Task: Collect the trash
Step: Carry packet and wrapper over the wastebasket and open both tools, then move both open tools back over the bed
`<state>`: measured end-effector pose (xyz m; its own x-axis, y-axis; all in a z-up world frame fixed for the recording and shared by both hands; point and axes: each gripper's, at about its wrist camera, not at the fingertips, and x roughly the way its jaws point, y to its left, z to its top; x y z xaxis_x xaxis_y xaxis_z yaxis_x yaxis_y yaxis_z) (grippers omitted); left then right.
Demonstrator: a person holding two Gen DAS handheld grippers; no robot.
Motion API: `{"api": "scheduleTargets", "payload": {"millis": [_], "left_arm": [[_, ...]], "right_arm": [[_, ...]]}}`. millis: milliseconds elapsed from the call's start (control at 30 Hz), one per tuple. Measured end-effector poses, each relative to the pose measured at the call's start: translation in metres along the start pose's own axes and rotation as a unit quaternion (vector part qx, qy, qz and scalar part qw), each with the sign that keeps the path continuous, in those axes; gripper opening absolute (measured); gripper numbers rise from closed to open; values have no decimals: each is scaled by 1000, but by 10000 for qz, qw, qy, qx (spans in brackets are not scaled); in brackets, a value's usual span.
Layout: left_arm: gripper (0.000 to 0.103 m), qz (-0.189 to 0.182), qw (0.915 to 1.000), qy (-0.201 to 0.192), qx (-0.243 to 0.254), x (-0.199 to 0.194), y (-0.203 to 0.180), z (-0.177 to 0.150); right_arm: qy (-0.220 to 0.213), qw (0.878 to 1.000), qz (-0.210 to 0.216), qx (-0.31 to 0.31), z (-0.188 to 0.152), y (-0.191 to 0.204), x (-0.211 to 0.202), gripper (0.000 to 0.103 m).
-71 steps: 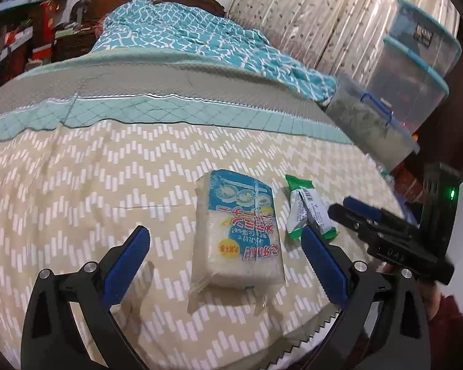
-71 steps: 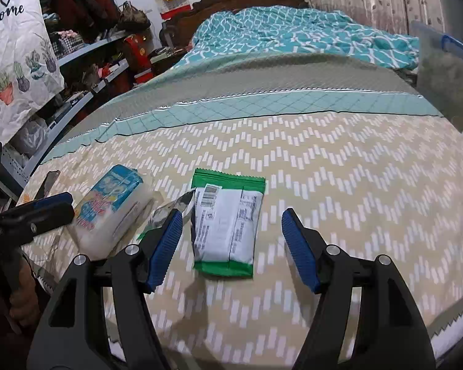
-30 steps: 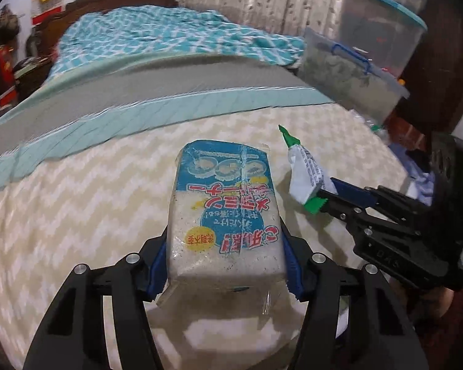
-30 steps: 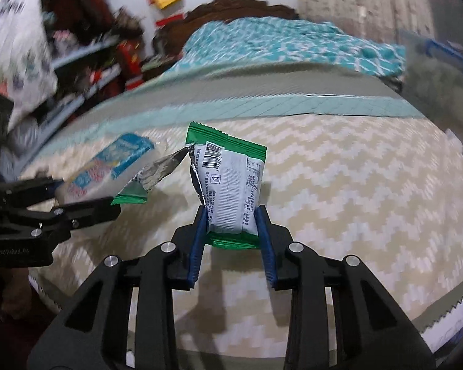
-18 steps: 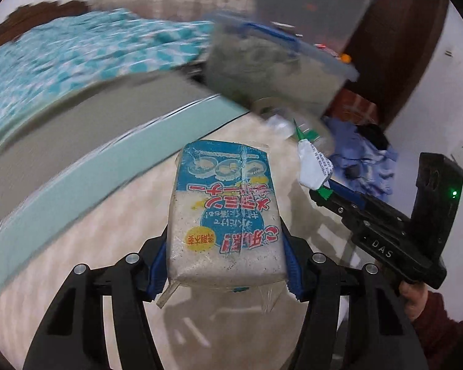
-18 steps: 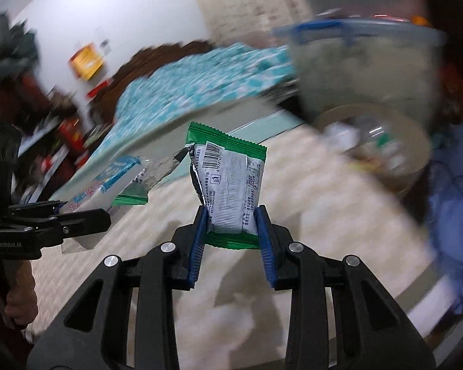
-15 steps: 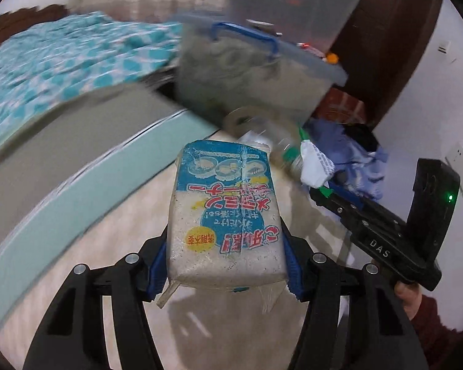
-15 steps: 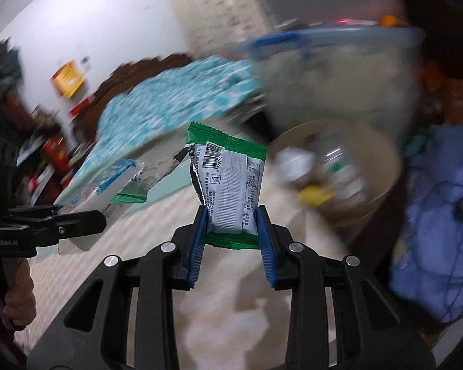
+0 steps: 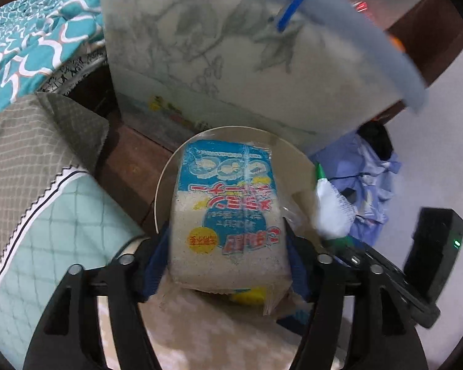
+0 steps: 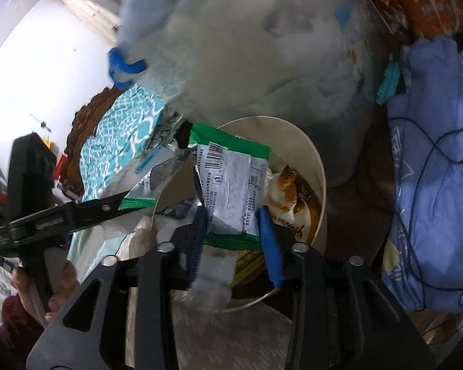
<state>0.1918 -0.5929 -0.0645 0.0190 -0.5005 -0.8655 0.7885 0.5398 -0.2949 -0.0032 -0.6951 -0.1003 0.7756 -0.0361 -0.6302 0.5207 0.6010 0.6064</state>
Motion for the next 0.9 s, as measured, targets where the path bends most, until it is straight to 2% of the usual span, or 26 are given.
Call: {"api": "scheduleTargets", "payload": {"millis": [33,67,200,333,433,533,667,700,767,900], "left_arm": [[77,32,10000,24,-6,4,0,2],[84,49,10000,33,-12,5,-1,2],[89,54,10000,-26,40,0,-6,-3],[89,59,9996,-276,23,-25,-4,-11],[88,-165,9982,-570,-61,-51,-2,-18],[83,-394,9962,-778,-78,-78,-2,-30],[81,-608,9933,-980,-43,-115,-2,-63],[82,-579,9930,-1026,-12,-126,0,-79],[82,-449,9933,-1068,48,-139,4,-103],[82,187,9933,-1135,115,-161,19,-169]], "right_arm": [[-98,9999,-5,28,0,-2,-1,69],[-146,9999,-9,21,-1,-2,-3,69],[-479,9987,-111,-138,-2,2,-18,69],[-650,9975,-95,-254,-7,8,-32,69],[-712,9968,-46,-353,-16,18,-45,69],[-781,9959,44,-462,-28,31,-59,69],[-782,9950,211,-592,-51,49,-75,69],[-764,9948,258,-625,-59,56,-79,69],[-714,9944,351,-695,-75,69,-84,69],[-568,9937,452,-856,-120,99,-90,69]]}}
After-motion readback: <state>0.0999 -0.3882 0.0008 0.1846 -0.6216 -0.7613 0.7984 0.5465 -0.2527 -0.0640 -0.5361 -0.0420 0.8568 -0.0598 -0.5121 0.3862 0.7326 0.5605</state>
